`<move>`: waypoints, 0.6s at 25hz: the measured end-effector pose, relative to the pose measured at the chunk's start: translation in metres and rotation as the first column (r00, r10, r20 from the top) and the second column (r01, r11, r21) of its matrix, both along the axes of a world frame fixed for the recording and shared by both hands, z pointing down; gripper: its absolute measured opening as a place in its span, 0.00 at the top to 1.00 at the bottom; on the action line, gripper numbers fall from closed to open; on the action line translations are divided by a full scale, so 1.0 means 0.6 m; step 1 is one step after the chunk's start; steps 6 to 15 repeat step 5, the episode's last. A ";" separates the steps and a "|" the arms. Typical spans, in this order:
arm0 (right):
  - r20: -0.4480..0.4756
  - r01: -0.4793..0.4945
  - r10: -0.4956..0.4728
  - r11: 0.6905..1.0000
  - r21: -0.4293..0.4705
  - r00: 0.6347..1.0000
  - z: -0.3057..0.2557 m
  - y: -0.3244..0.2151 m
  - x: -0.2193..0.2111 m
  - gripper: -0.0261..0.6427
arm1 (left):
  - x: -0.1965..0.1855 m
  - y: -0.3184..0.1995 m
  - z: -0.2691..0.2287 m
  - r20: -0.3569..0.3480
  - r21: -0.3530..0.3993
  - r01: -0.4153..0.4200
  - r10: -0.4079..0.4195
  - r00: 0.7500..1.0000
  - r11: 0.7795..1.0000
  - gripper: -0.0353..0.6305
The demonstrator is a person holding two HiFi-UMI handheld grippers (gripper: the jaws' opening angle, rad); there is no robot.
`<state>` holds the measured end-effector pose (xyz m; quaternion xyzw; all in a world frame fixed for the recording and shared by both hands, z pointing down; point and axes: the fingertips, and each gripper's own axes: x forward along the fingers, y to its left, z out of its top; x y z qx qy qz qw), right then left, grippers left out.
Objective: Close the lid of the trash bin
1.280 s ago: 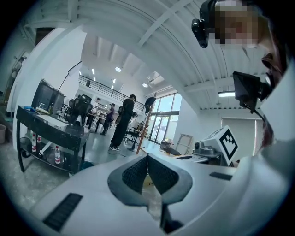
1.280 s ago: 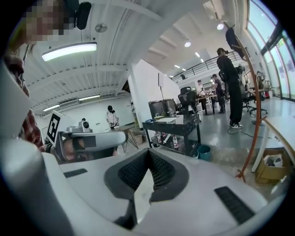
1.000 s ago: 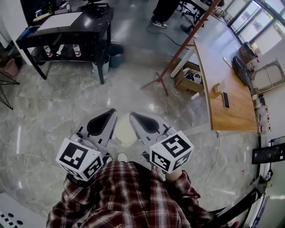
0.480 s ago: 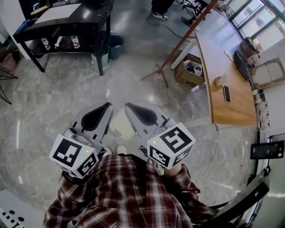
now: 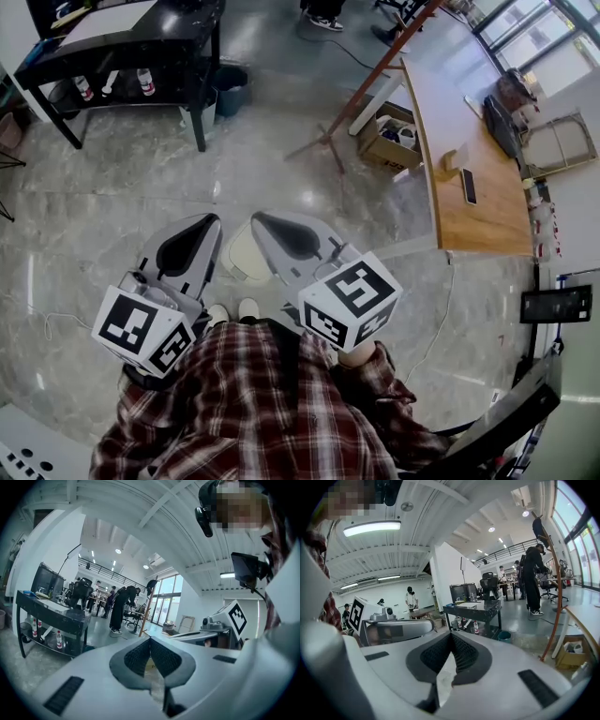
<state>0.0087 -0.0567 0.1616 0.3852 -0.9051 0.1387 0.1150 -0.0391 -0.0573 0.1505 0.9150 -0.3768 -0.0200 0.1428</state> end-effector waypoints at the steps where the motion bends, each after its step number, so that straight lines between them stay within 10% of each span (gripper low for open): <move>1: 0.001 -0.001 0.001 1.000 0.001 1.000 0.000 0.001 -0.001 0.94 | -0.001 0.001 0.000 0.000 0.000 0.000 0.000 1.000 1.000 0.93; 15: 0.010 0.006 -0.006 1.000 -0.004 1.000 0.005 0.008 -0.008 0.94 | -0.009 0.008 0.007 0.003 -0.012 0.014 -0.014 1.000 1.000 0.93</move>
